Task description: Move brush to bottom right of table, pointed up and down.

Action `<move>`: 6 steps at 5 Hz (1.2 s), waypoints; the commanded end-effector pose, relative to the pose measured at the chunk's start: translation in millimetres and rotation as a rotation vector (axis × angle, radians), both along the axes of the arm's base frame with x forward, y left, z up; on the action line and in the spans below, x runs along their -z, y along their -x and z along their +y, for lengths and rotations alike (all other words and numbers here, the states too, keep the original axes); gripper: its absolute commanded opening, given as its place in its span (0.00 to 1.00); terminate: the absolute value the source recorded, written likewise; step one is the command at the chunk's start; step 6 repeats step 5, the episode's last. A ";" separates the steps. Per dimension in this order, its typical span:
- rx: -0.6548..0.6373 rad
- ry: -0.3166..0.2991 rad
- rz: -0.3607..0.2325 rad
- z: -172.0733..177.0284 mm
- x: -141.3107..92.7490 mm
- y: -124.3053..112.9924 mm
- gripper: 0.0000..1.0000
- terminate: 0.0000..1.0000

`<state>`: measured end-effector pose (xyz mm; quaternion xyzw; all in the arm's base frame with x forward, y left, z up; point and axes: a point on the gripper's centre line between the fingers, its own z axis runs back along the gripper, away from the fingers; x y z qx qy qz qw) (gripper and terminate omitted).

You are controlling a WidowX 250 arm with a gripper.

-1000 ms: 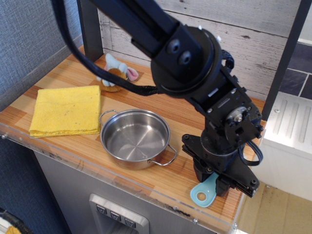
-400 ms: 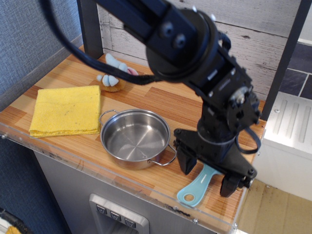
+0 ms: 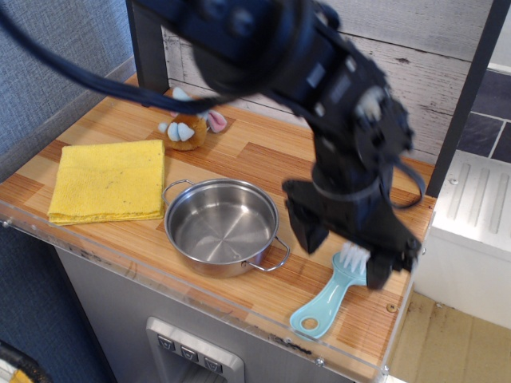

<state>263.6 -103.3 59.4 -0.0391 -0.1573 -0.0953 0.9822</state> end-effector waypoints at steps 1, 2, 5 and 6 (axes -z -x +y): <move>0.060 0.049 -0.141 12.9 -79.0 -1.3 1.00 0.00; 0.121 0.064 -0.155 14.8 -92.9 4.3 1.00 0.00; 0.121 0.064 -0.155 14.8 -92.9 4.3 1.00 1.00; 0.121 0.064 -0.155 14.8 -92.9 4.3 1.00 1.00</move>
